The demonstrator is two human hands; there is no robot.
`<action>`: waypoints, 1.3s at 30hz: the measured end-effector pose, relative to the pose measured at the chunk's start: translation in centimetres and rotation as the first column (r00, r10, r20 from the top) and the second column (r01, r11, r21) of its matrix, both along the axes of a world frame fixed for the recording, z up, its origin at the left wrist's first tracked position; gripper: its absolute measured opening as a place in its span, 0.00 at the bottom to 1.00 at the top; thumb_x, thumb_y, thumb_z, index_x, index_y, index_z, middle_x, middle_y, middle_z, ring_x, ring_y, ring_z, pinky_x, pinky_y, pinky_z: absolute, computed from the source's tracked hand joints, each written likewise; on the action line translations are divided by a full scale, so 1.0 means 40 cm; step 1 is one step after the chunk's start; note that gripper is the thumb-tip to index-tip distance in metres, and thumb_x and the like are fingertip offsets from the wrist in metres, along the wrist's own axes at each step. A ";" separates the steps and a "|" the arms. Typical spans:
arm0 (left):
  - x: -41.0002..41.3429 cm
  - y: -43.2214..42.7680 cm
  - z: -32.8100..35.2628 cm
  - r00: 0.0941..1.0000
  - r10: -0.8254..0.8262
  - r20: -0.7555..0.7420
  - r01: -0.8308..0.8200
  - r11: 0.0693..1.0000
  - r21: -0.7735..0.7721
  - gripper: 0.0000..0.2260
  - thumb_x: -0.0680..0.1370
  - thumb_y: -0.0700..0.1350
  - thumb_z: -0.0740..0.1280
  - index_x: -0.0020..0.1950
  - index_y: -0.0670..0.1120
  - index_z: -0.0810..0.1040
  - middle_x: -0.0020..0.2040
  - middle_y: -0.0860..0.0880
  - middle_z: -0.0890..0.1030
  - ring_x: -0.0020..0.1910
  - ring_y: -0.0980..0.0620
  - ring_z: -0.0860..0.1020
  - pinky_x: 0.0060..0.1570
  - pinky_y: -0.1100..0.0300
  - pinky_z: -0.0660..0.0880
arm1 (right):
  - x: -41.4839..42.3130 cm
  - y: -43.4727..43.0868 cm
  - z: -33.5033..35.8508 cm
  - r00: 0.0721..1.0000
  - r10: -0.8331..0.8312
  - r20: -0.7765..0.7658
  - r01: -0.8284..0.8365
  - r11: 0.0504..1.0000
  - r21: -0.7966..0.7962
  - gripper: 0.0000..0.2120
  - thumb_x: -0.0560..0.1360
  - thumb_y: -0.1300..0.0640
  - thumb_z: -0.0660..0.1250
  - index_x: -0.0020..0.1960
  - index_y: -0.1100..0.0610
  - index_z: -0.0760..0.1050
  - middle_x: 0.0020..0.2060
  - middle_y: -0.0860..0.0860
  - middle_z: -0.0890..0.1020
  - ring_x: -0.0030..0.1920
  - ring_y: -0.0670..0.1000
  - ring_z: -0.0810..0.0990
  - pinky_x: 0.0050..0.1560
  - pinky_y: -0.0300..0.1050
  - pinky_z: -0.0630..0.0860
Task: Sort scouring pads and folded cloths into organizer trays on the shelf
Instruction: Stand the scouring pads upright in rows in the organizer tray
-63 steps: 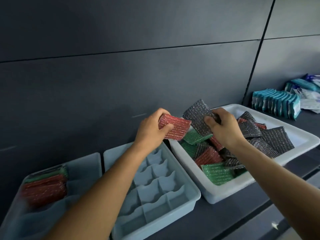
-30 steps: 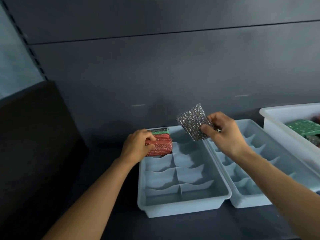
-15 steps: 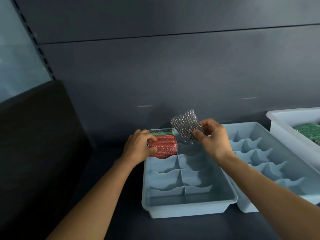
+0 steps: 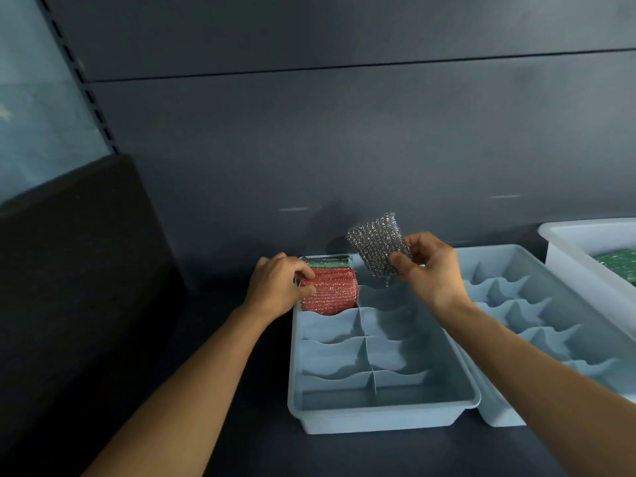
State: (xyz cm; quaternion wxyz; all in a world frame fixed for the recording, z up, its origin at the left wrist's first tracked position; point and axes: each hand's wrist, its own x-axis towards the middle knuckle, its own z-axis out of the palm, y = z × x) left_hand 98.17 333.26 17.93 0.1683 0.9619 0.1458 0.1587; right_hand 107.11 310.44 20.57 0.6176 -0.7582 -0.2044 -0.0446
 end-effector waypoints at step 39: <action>0.241 -0.637 0.147 0.851 -0.463 0.247 0.524 0.774 -0.356 0.10 0.77 0.42 0.69 0.57 0.48 0.83 0.46 0.54 0.86 0.47 0.59 0.82 0.52 0.64 0.76 | 0.138 -0.578 0.073 0.972 -0.081 0.222 0.183 0.850 -0.494 0.06 0.73 0.58 0.70 0.49 0.53 0.83 0.43 0.49 0.85 0.43 0.50 0.82 0.51 0.51 0.78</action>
